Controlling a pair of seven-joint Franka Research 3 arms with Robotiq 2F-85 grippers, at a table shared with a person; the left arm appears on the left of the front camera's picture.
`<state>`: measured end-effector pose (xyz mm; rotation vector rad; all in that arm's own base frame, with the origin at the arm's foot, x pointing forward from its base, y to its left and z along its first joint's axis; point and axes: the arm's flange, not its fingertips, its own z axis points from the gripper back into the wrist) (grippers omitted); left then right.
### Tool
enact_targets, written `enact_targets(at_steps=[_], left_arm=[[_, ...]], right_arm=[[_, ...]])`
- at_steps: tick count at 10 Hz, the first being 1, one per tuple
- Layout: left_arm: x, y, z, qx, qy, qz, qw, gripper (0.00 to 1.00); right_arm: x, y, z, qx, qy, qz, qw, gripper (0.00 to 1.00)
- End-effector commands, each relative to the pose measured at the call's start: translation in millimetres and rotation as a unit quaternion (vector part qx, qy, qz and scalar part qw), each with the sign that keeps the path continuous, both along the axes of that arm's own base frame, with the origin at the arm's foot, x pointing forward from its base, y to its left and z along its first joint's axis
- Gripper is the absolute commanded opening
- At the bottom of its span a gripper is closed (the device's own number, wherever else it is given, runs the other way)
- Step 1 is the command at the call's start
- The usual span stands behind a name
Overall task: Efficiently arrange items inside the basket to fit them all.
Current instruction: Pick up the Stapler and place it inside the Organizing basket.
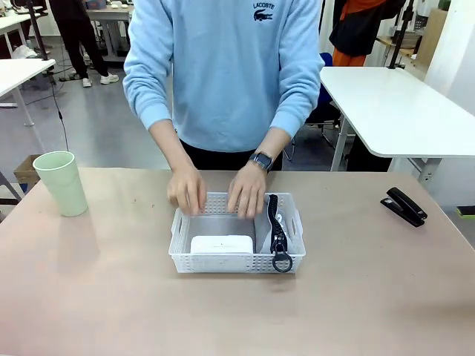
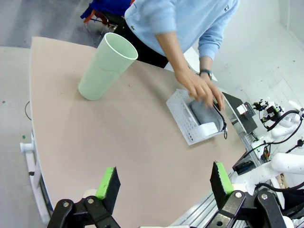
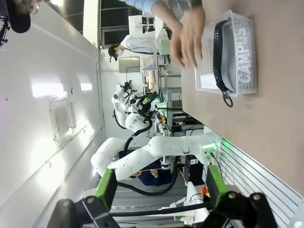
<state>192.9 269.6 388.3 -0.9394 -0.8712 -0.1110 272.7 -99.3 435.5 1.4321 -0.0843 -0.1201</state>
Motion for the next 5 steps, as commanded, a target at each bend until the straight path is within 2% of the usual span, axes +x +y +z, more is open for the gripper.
enact_targets(at_steps=[1, 3, 4, 5], left_arm=[[0.3, -2.9, 1.2, -0.005, -0.015, 0.002, 1.0, 1.0], [0.3, -2.9, 1.2, -0.005, -0.015, 0.002, 1.0, 1.0], [0.3, -2.9, 1.2, -0.005, -0.015, 0.002, 1.0, 1.0], [0.3, -2.9, 1.2, -0.005, -0.015, 0.002, 1.0, 1.0]], right_arm=[[-0.4, 1.1, 5.5, 0.008, 0.006, -0.003, 1.0, 1.0], [0.0, 0.1, 0.0, 0.0, 0.0, 0.0, 1.0, 1.0], [-1.3, 19.1, 0.2, -0.112, -0.042, 0.034, 0.992, 1.0], [3.1, 43.6, 10.4, -0.251, -0.04, 0.016, 0.967, 1.0]])
